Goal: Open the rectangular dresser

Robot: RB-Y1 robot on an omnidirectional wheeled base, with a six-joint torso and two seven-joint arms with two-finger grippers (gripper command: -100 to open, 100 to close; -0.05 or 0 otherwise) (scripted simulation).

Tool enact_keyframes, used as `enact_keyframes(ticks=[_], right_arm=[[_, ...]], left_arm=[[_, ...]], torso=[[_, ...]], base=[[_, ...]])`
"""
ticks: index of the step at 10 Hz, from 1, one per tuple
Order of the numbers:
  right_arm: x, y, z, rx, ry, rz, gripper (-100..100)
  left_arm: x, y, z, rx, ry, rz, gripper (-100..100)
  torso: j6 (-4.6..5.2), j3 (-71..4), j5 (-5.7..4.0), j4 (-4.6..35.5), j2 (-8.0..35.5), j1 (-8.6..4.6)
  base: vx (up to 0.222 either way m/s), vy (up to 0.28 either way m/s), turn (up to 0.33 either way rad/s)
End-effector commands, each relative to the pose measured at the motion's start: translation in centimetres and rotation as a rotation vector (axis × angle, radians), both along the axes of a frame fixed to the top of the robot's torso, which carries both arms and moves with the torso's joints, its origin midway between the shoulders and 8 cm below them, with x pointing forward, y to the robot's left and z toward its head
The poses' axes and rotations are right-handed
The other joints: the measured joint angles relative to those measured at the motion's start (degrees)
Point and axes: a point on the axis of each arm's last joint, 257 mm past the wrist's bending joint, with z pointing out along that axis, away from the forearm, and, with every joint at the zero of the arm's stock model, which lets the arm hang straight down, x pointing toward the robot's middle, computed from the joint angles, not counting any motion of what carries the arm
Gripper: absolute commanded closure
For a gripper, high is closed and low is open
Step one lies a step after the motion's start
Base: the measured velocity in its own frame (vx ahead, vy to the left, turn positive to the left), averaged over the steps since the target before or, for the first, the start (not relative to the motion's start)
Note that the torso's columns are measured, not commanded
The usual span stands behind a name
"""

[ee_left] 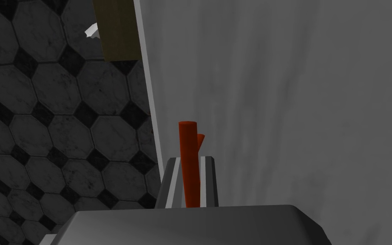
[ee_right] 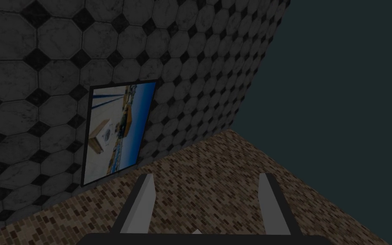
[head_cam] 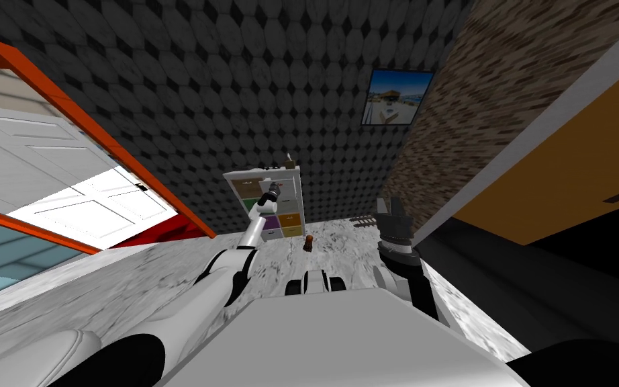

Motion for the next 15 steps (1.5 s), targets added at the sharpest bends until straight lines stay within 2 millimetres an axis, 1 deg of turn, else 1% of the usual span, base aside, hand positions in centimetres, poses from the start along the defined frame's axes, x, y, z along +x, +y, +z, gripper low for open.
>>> enact_keyframes(ticks=[1,2,3,4,6,7,8,12,14,15], right_arm=[[0.0,0.0,0.0,0.000,0.000,0.000,0],[0.0,0.0,0.0,0.000,0.000,0.000,0],[0.0,0.0,0.0,0.000,0.000,0.000,0],[0.0,0.0,0.0,0.000,0.000,0.000,0],[0.0,0.0,0.0,0.000,0.000,0.000,0],[0.0,0.0,0.0,0.000,0.000,0.000,0],[0.0,0.0,0.0,0.000,0.000,0.000,0],[0.0,0.0,0.0,0.000,0.000,0.000,0],[0.0,0.0,0.0,0.000,0.000,0.000,0],[0.0,0.0,0.0,0.000,0.000,0.000,0]], left_arm=[[1.0,-1.0,1.5,0.003,-0.032,-0.014,100],[1.4,-1.2,2.0,0.001,-0.038,-0.014,100],[1.9,-0.9,1.0,0.000,-0.012,-0.007,100],[1.9,0.9,1.1,0.001,-0.008,0.027,-100],[2.3,3.2,2.4,0.001,-0.015,0.079,-100],[2.5,4.0,3.0,0.005,-0.015,0.100,-100],[2.4,4.2,3.0,0.000,-0.016,0.104,-100],[3.0,7.6,4.8,-0.002,-0.012,0.185,-100],[3.0,8.9,5.1,-0.017,-0.009,0.210,-100],[3.0,8.9,5.1,-0.017,-0.009,0.210,-100]], torso=[[-0.03,-0.15,0.03,-0.14,-0.22,0.03],[0.01,-0.05,0.00,-0.01,-0.01,0.01],[-0.02,0.10,-0.03,0.14,0.17,0.02],[-0.03,0.06,-0.04,0.14,0.09,0.01],[-0.38,-0.12,0.30,-0.19,-0.15,0.66],[-0.45,-0.18,0.38,-0.26,-0.24,0.82],[-0.47,-0.23,0.38,-0.28,-0.31,0.84],[-0.40,-0.06,0.23,-0.07,-0.07,0.57],[-0.56,-0.01,0.19,-0.02,-0.01,0.46],[-0.56,0.01,0.18,0.05,0.03,0.54]], base=[[-0.097,-0.008,0.033],[-0.122,0.002,0.018],[-0.060,0.003,-0.006],[-0.043,0.043,-0.164],[-0.075,0.081,-0.236],[-0.085,0.093,-0.193],[-0.060,0.061,-0.083],[-0.073,0.069,-0.200],[-0.066,0.041,-0.119],[-0.044,0.028,-0.077]])
